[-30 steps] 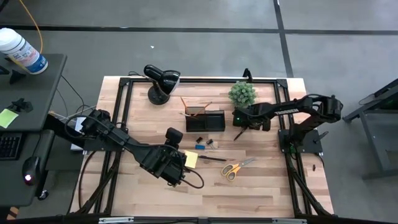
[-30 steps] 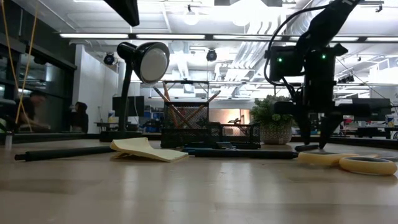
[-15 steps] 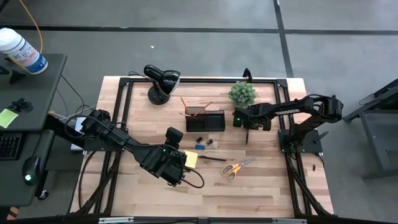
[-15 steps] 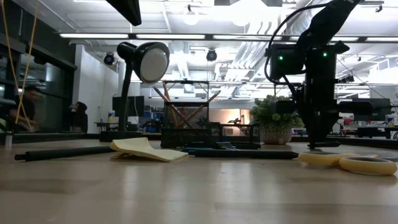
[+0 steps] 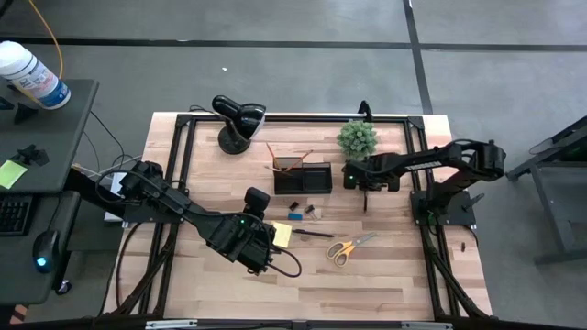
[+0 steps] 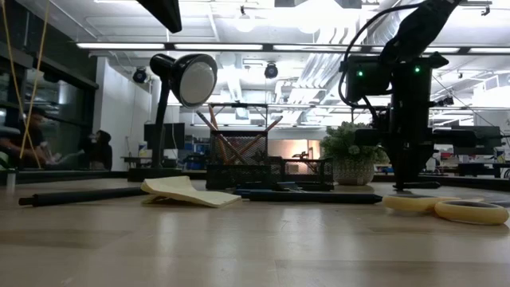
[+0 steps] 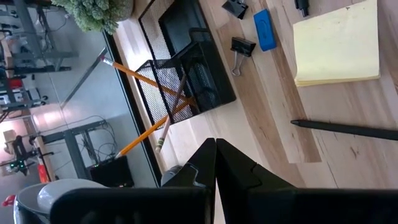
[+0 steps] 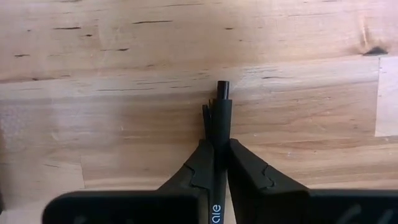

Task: Pick and place office supplies into organizer
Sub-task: Put the top black pen into the black desk organizer, then put the right black pen into the black desk organizer

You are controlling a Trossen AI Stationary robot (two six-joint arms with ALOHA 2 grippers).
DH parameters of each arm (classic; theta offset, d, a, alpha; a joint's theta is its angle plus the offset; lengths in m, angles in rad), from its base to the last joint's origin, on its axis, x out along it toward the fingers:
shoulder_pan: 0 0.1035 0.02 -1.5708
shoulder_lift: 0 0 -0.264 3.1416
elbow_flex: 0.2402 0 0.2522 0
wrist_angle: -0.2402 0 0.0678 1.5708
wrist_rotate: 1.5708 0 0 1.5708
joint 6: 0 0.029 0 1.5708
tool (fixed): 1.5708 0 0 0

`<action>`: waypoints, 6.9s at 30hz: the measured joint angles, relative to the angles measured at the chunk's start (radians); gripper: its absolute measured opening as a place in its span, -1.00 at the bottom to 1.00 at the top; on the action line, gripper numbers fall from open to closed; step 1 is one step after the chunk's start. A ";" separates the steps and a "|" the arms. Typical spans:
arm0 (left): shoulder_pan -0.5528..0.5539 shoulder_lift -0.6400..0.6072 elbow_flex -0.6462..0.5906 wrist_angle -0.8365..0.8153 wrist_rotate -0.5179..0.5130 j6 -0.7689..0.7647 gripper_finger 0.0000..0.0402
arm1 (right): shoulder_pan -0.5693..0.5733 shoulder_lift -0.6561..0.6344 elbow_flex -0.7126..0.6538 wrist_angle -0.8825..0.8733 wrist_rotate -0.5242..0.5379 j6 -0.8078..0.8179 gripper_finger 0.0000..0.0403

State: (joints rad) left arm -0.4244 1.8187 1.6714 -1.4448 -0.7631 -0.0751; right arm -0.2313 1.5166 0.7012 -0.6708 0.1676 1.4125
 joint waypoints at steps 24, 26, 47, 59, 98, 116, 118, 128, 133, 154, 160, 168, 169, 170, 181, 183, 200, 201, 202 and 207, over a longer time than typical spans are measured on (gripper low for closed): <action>0.038 -0.013 -0.001 -0.128 -0.005 -0.110 -1.00 | 0.143 0.002 0.471 0.059 0.253 -0.391 -0.87; 0.038 -0.029 -0.002 -0.126 -0.004 -0.115 -1.00 | 0.152 0.002 0.515 0.162 0.290 -0.492 -0.86; 0.038 -0.181 -0.001 -0.126 -0.058 -0.120 -1.00 | 0.127 0.278 0.559 0.873 0.454 -1.011 -0.86; 0.038 -0.186 -0.001 -0.126 -0.032 -0.113 -1.00 | 0.120 0.376 0.559 0.908 0.423 -1.138 -0.82; 0.038 -0.185 -0.001 -0.126 -0.049 -0.113 -1.00 | 0.122 0.148 0.561 0.546 0.033 -1.238 -0.66; 0.039 -0.185 -0.001 -0.126 -0.115 -0.113 -1.00 | 0.372 0.144 0.560 0.190 -0.179 -1.172 -0.66; 0.039 -0.185 -0.003 -0.126 -0.106 -0.113 -1.00 | 0.384 0.174 0.560 0.193 -0.180 -1.151 -0.66; 0.035 -0.188 -0.129 -0.126 0.022 -0.151 -1.00 | 0.439 0.336 0.560 0.248 -0.180 -1.118 -0.66; -0.007 -0.226 -0.201 -0.126 0.042 -0.206 -1.00 | 0.449 0.391 0.559 0.256 -0.167 -1.161 -0.64; -0.134 -0.347 -0.280 -0.097 0.026 -0.377 -1.00 | 0.406 0.475 0.559 0.287 -0.101 -1.207 -0.51; -0.134 -0.347 -0.280 -0.094 0.027 -0.377 -1.00 | 0.404 0.488 0.560 0.296 -0.125 -1.205 -0.51; -0.132 -0.346 -0.280 -0.094 0.027 -0.376 -1.00 | 0.404 0.485 0.560 0.308 -0.146 -1.167 -0.51; -0.132 -0.346 -0.280 -0.094 0.027 -0.376 -1.00 | 0.405 0.484 0.560 0.310 -0.151 -1.167 -0.51; -0.132 -0.346 -0.280 -0.094 0.026 -0.376 -1.00 | 0.407 0.484 0.560 0.315 -0.155 -1.167 -0.51; -0.132 -0.346 -0.280 -0.094 0.010 -0.376 -1.00 | 0.429 0.484 0.560 0.329 -0.177 -1.147 -0.51; -0.132 -0.346 -0.280 -0.094 0.006 -0.376 -1.00 | 0.439 0.484 0.560 0.329 -0.178 -1.142 -0.51; -0.132 -0.346 -0.280 -0.094 -0.012 -0.378 -1.00 | 0.461 0.483 0.560 0.342 -0.237 -1.132 -0.51; -0.132 -0.346 -0.280 -0.094 -0.012 -0.378 -1.00 | 0.461 0.483 0.560 0.343 -0.247 -1.132 -0.51; -0.132 -0.346 -0.280 -0.094 -0.012 -0.378 -1.00 | 0.461 0.483 0.560 0.343 -0.256 -1.133 -0.51; -0.132 -0.346 -0.280 -0.094 -0.012 -0.379 -1.00 | 0.461 0.483 0.560 0.343 -0.274 -1.141 -0.51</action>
State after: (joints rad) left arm -0.5564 1.4727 1.3914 -1.5387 -0.7753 -0.4538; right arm 0.2302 1.9991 1.2613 -0.3278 -0.1067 0.2719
